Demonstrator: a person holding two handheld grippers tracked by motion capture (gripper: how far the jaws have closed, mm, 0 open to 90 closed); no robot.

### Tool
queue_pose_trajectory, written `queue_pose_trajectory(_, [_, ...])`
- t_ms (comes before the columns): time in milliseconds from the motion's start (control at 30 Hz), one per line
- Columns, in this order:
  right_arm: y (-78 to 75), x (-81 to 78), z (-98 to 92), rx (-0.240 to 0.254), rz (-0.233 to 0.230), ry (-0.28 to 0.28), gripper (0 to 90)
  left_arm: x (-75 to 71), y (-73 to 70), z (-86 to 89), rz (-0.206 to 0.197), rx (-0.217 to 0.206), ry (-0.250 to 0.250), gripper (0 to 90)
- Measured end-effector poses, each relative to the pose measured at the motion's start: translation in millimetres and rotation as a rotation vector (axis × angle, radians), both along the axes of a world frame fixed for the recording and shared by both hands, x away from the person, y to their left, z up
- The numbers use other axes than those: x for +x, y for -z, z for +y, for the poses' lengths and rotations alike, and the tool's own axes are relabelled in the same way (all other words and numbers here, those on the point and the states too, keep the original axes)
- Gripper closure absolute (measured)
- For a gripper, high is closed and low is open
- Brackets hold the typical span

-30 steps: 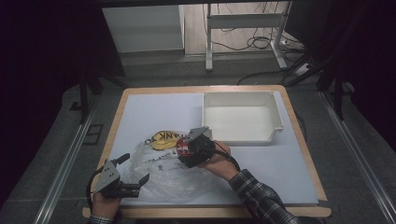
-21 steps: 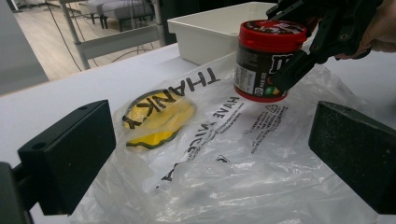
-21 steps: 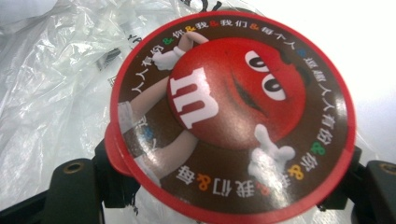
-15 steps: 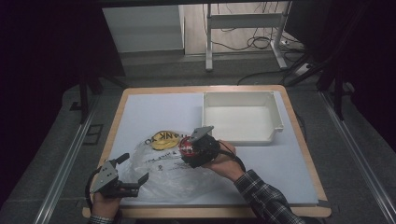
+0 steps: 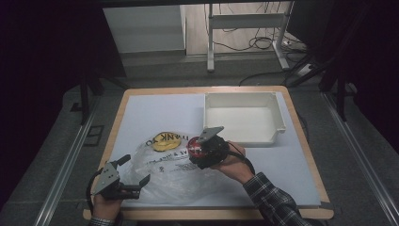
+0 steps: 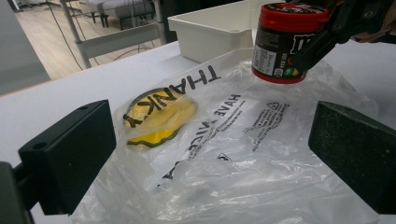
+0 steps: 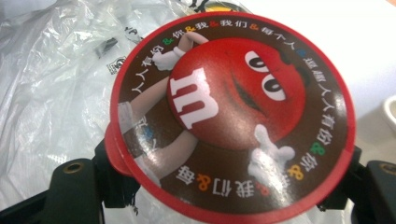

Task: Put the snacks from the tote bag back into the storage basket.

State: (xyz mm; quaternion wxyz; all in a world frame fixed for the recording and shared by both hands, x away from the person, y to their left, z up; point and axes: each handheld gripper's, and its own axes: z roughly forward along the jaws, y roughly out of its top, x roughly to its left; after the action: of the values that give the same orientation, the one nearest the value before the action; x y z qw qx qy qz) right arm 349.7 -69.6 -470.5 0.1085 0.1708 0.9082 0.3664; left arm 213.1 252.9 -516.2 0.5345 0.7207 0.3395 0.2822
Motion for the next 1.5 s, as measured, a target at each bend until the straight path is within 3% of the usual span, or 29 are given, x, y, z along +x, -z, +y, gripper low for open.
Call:
queue_pose_trajectory(1033, [-14.1, 0.0, -49.0, -0.005, -0.022, 0.053, 26.0, -0.1, 0.1, -0.4, -0.001, 0.006, -0.003, 0.9])
queue_pose_trajectory(1500, [-18.6, 7.4, -73.8, 0.006, -0.026, 0.070, 26.0, 0.0, 0.2, -0.6, -0.001, 0.007, -0.004, 0.9])
